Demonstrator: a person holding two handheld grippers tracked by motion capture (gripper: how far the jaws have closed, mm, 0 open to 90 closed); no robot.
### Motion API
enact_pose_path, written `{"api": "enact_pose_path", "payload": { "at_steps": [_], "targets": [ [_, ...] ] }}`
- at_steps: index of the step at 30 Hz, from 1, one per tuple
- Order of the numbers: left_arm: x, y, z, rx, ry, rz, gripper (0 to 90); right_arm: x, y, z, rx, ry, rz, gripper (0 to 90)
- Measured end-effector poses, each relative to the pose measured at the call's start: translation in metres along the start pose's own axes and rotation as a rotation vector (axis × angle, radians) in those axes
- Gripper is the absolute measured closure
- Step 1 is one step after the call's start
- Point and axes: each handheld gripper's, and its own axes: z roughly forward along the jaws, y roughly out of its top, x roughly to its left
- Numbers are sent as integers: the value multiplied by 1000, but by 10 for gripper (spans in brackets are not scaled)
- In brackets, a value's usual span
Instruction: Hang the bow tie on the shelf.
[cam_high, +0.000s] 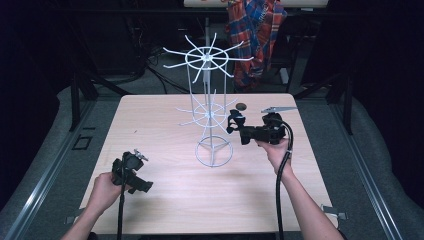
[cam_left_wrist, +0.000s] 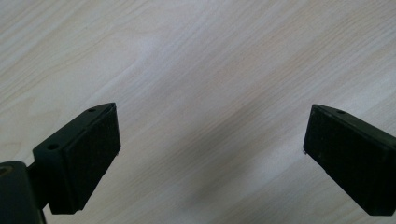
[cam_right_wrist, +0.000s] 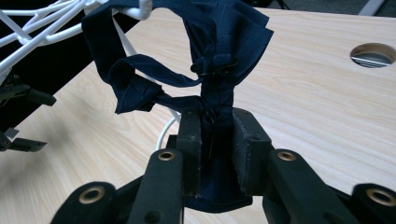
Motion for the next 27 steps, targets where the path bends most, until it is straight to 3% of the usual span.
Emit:
{"api": "enact_pose_path", "payload": {
  "at_steps": [6,17,27],
  "targets": [
    [2,-8,-3,4,9,-17,40,0,3,4,-2,4,-15,743],
    [6,-20,-7,2,19,-48,41,2,4,20,41,0,-38,742],
    [5,-21,-8,3,20,-46,42,8,1,29,86,-9,-50,741]
  ]
}}
